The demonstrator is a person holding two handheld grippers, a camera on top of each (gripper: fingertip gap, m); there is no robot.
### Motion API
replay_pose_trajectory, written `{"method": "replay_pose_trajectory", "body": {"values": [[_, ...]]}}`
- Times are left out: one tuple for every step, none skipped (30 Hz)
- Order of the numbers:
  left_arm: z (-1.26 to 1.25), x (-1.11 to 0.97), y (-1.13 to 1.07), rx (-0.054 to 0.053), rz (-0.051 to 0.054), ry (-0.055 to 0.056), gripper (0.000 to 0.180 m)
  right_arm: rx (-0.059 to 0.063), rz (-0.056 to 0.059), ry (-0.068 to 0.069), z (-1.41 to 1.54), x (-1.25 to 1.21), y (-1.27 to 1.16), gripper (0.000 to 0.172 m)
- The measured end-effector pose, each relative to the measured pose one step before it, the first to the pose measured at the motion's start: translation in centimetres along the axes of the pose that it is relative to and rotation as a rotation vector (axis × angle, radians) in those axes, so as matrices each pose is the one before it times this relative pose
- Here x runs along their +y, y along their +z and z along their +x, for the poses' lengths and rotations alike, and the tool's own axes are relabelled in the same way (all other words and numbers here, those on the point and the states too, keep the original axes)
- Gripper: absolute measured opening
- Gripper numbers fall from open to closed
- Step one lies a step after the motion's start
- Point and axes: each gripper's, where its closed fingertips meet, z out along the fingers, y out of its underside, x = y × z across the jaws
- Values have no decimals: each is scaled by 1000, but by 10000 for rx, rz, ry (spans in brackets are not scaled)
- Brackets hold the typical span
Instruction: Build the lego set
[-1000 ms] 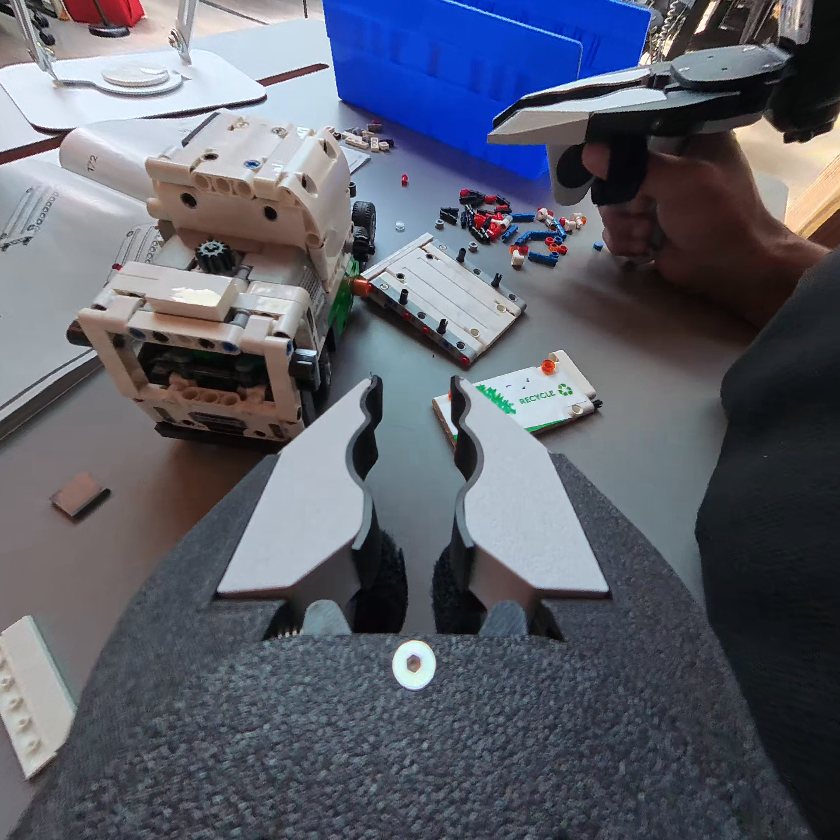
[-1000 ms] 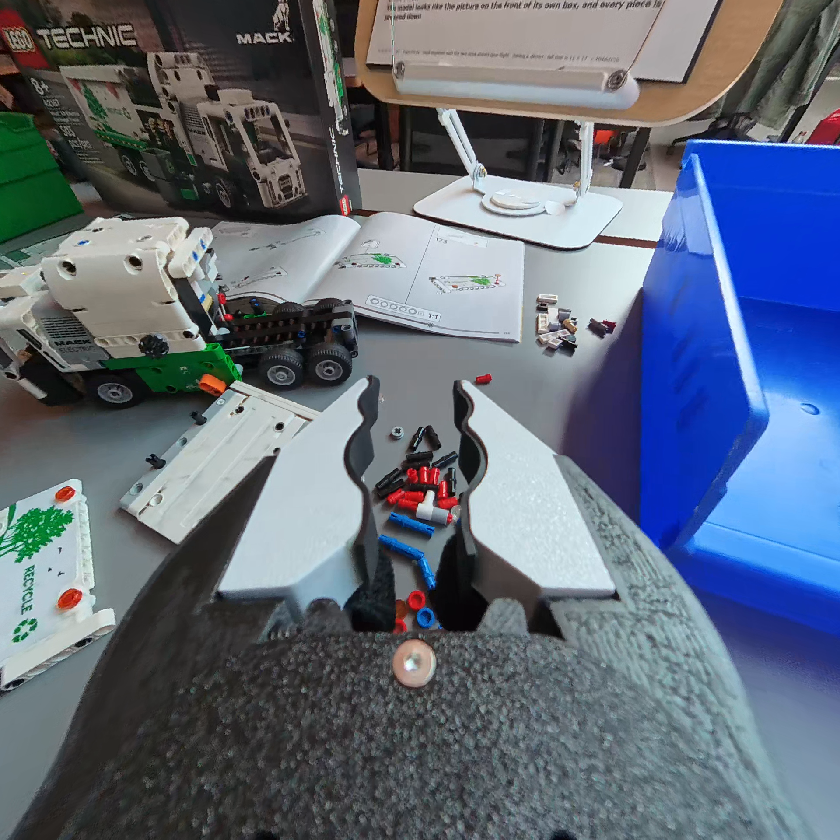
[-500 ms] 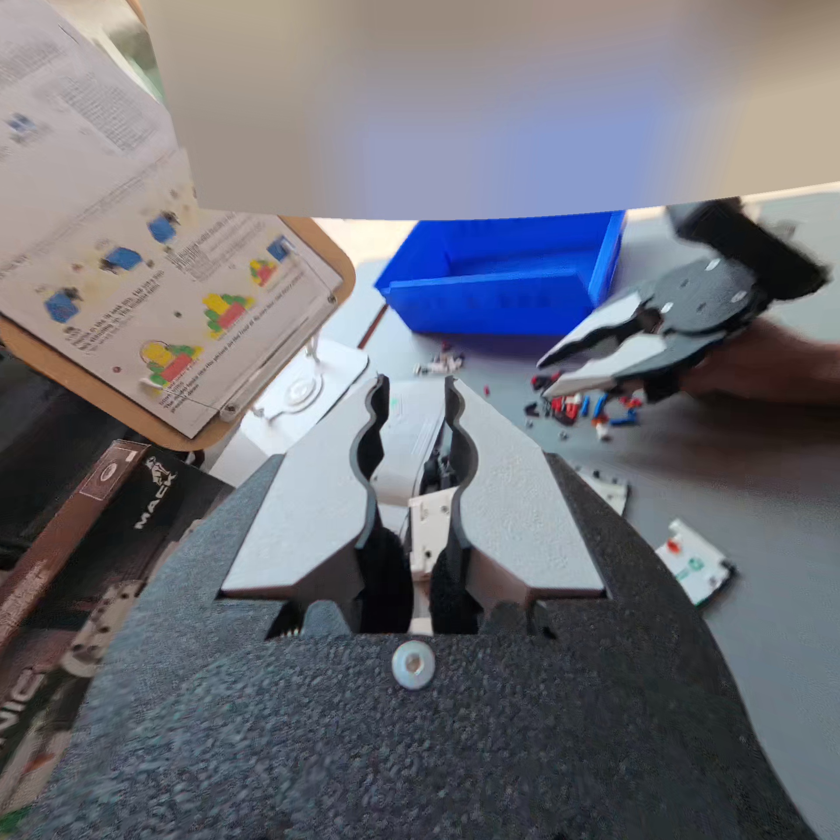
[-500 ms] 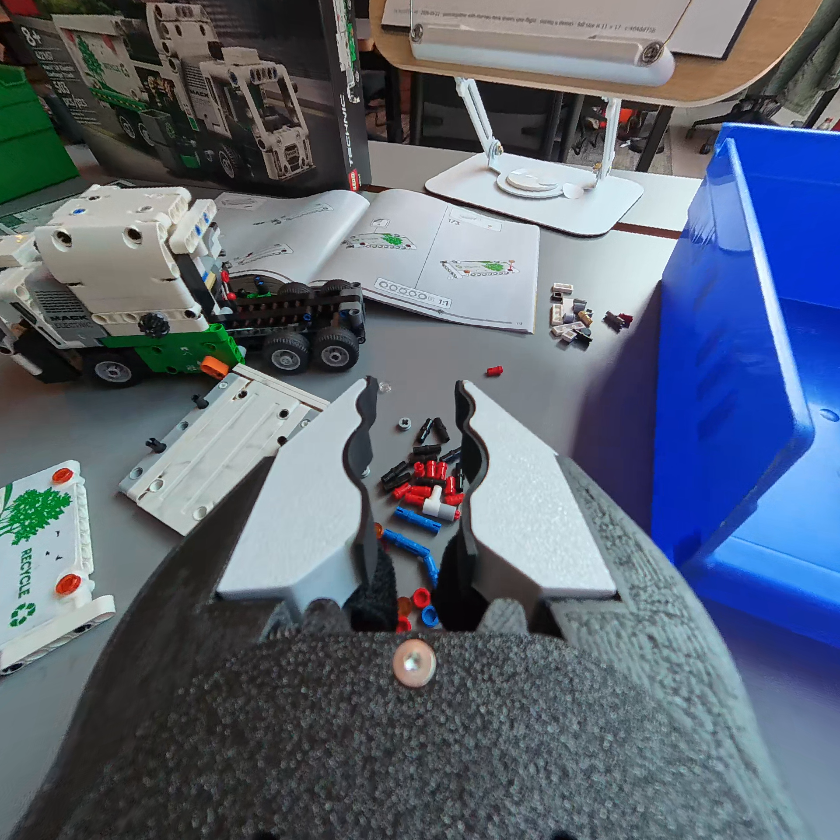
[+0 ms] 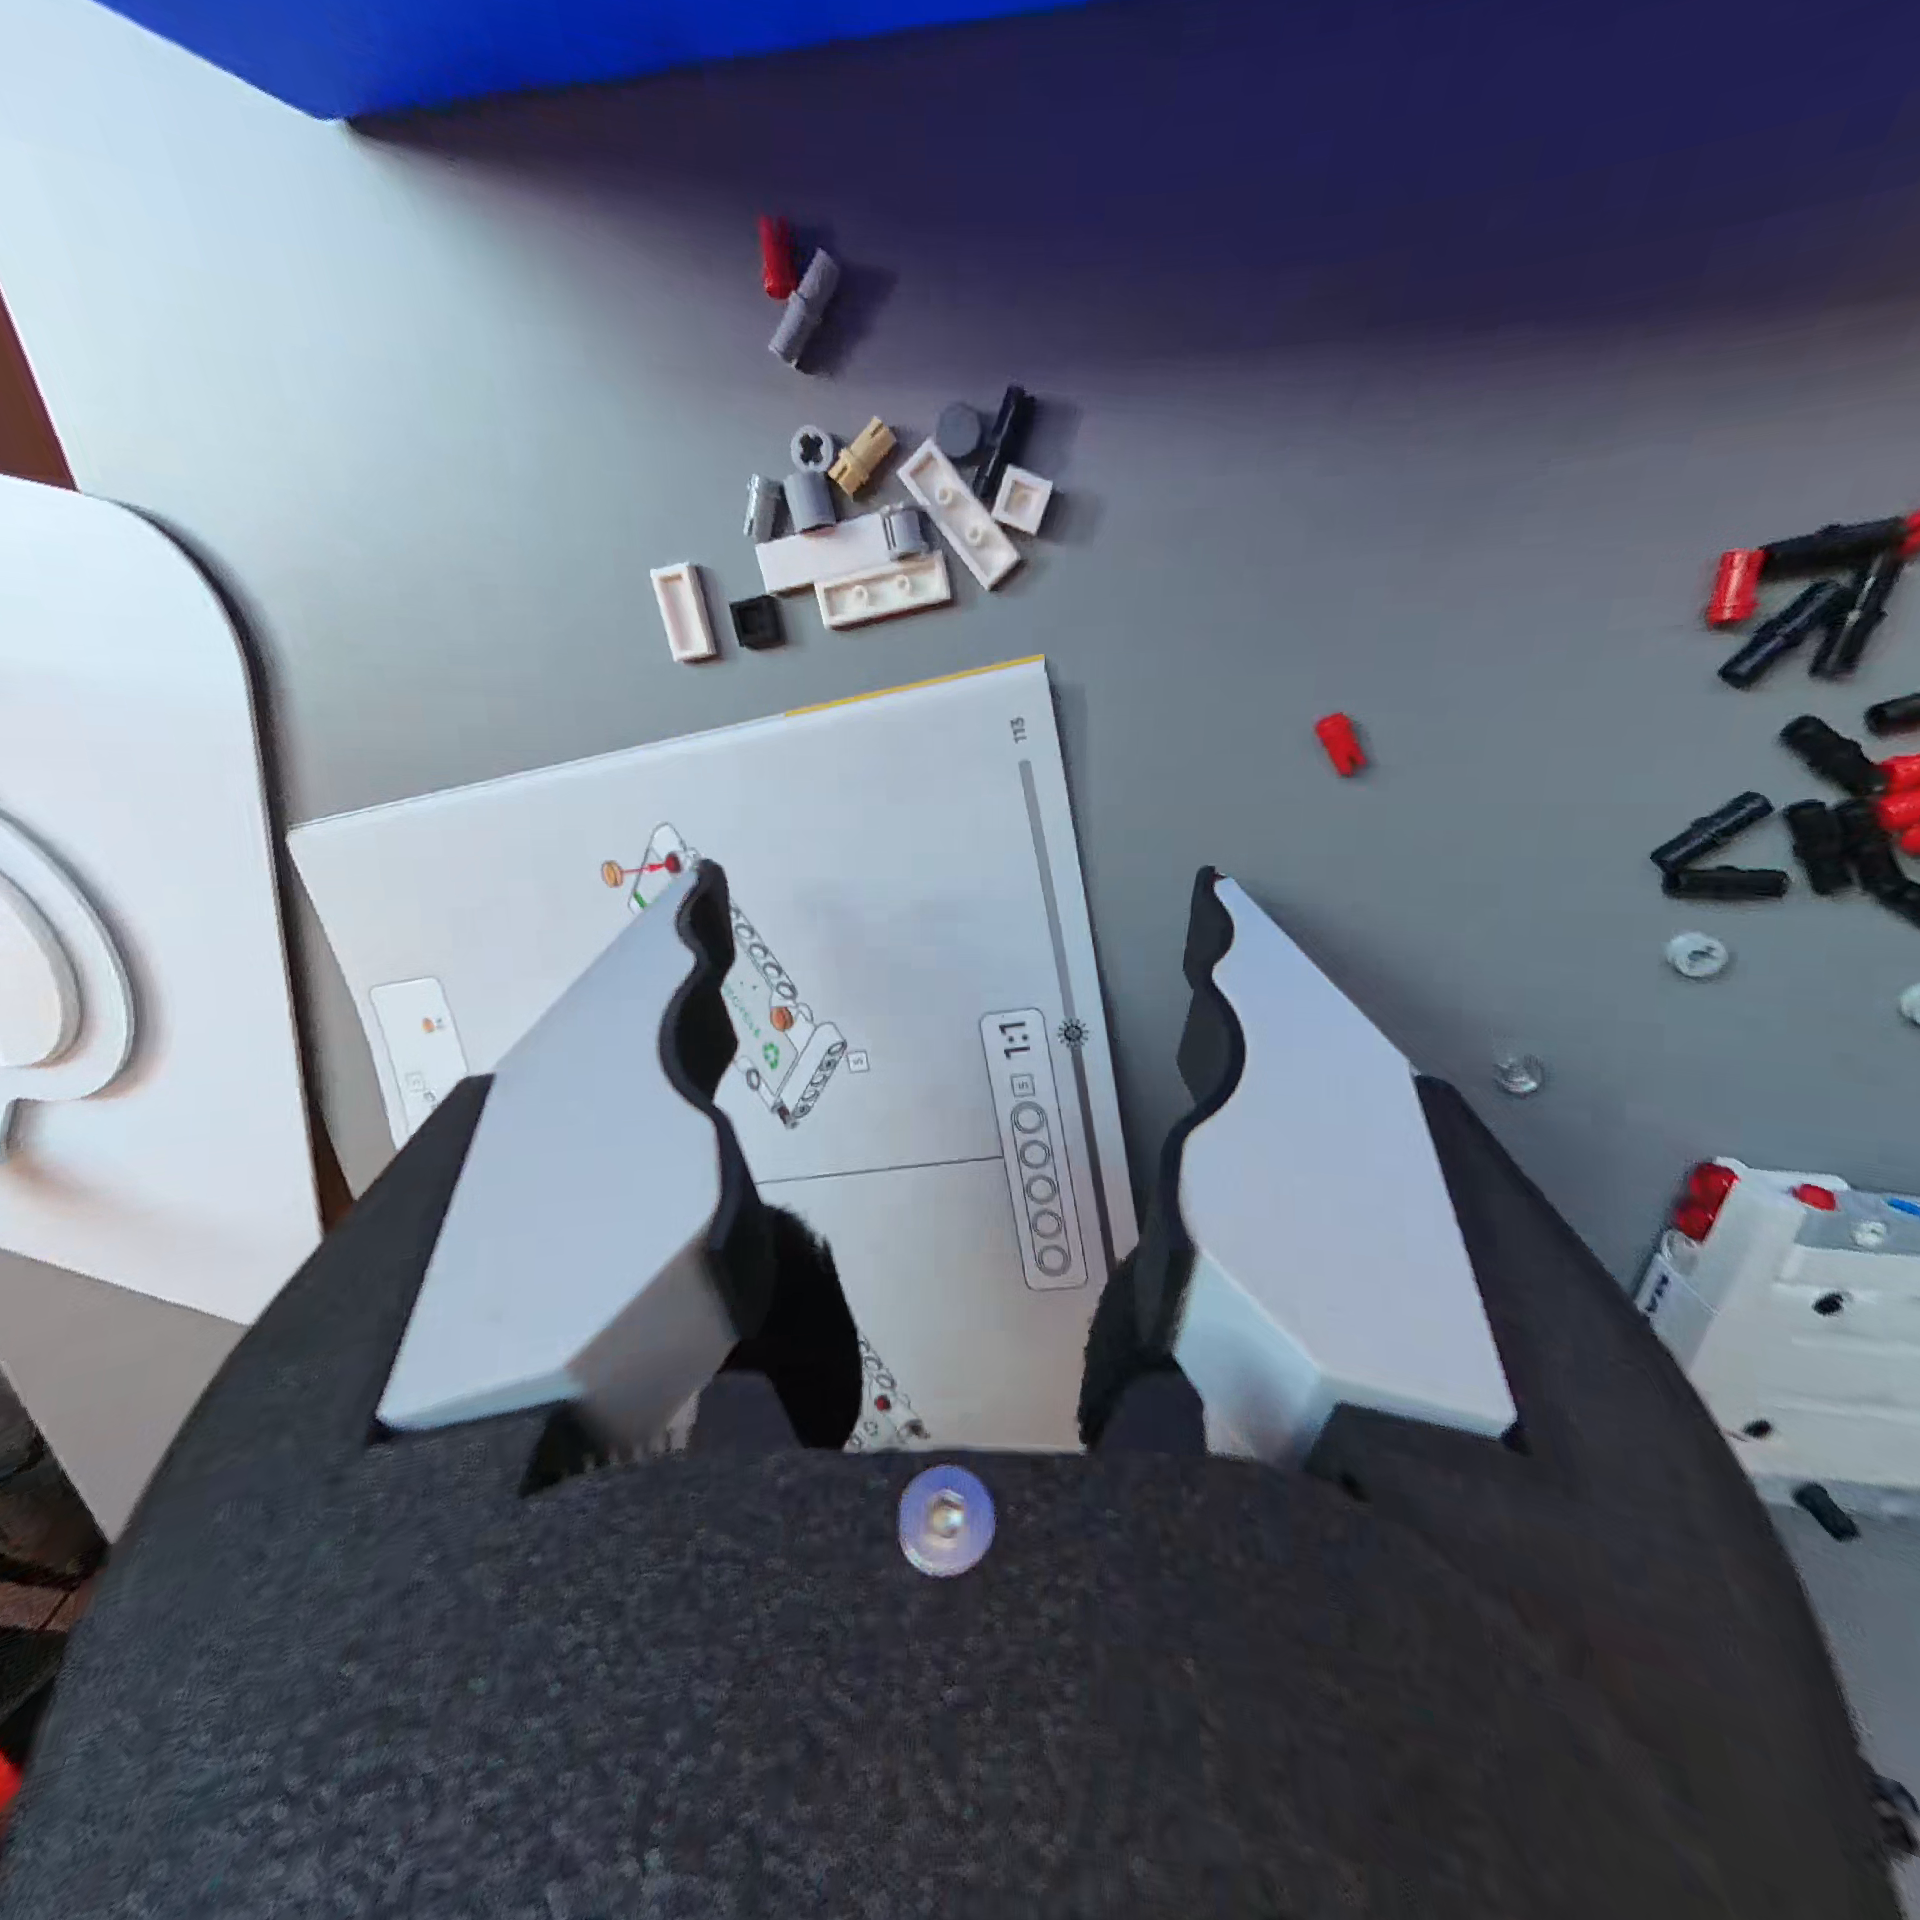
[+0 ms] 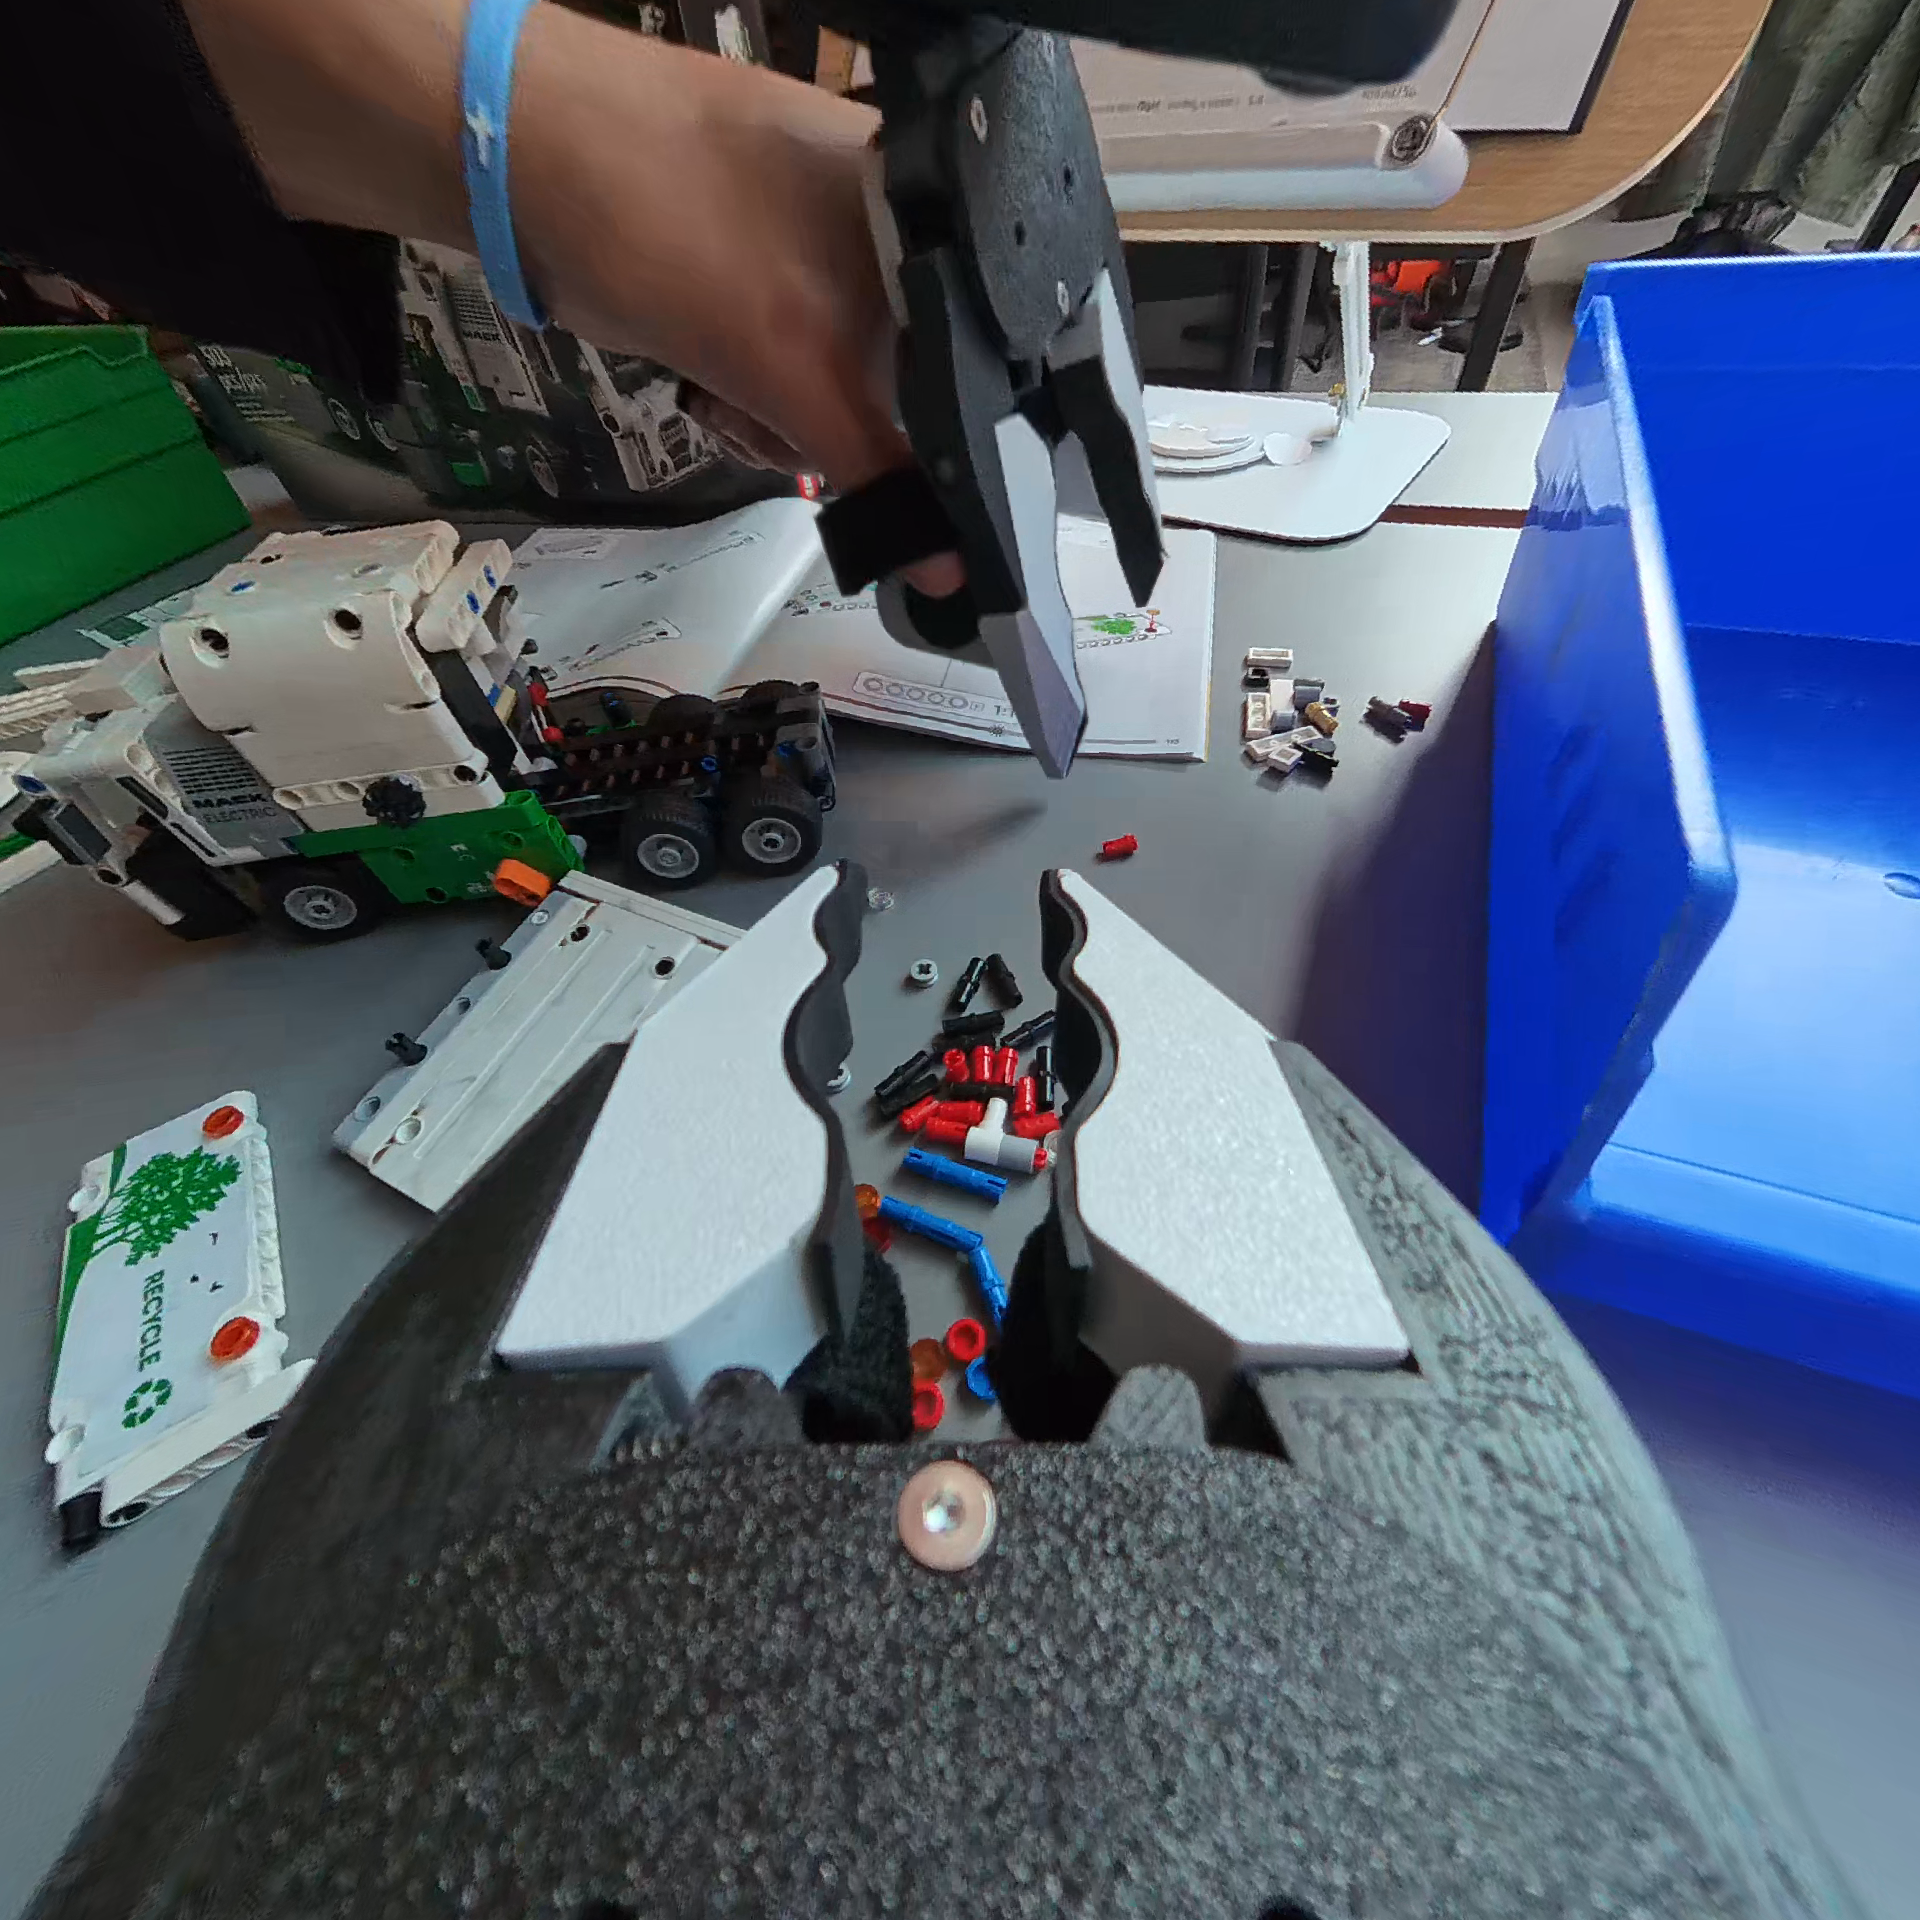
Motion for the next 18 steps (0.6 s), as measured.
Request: {"method": "replay_pose_trajectory", "body": {"values": [[-162, -167, 287, -134, 50, 99, 86, -44, 15, 7, -49, -12, -25, 33], [-173, -199, 142, -141, 98, 52, 85, -27, 8, 3, -31, -7, -12, 33], [-109, -184, 56, -85, 102, 5, 83, -22, -12, -2, -29, 11, 13, 33], [-111, -101, 47, -69, 54, -3, 82, -25, -45, -12, -41, 61, 52, 33], [-125, 42, 60, -66, -11, 39, 81, -18, -51, -32, -54, 61, 51, 33], [-195, 142, 72, -100, -58, 61, 80, -4, -35, -51, -66, 39, 40, 33], [-313, 105, 1, -160, -12, 58, 78, 4, -24, -59, -50, 30, 26, 33], [-304, 67, -49, -130, 29, 54, 77, 1, -23, -49, -52, 36, 33, 33], [-199, 150, -32, -43, -26, 13, 78, 2, -24, -26, -31, 26, 24, 33], [-168, 219, -6, -14, -81, -17, 79, -8, -22, 3, -7, 29, 22, 33], [-166, 171, -7, -28, -44, -16, 79, -9, -10, 32, 20, 11, 19, 33], [-110, 60, -45, -15, 32, -28, 78, -7, 7, 43, 31, -3, -4, 33], [-17, 37, -49, 37, 40, -52, 76, -10, 9, 41, 28, -15, -6, 33], [43, 83, -42, 72, 11, -58, 74, -10, 3, 32, 22, 2, -2, 33], [21, 92, -35, 39, 9, -37, 72, -2, 0, 14, 18, -4, 3, 33], [13, 118, -24, 33, 4, -28, 69, -8, -4, 3, -8, 1, 10, 33], [88, 122, 2, 71, -5, -51, 65, -14, -9, 2, -15, 18, 9, 33], [123, 88, -6, 91, 7, -70, 62, -12, -8, -3, -23, 7, 12, 33]]}}
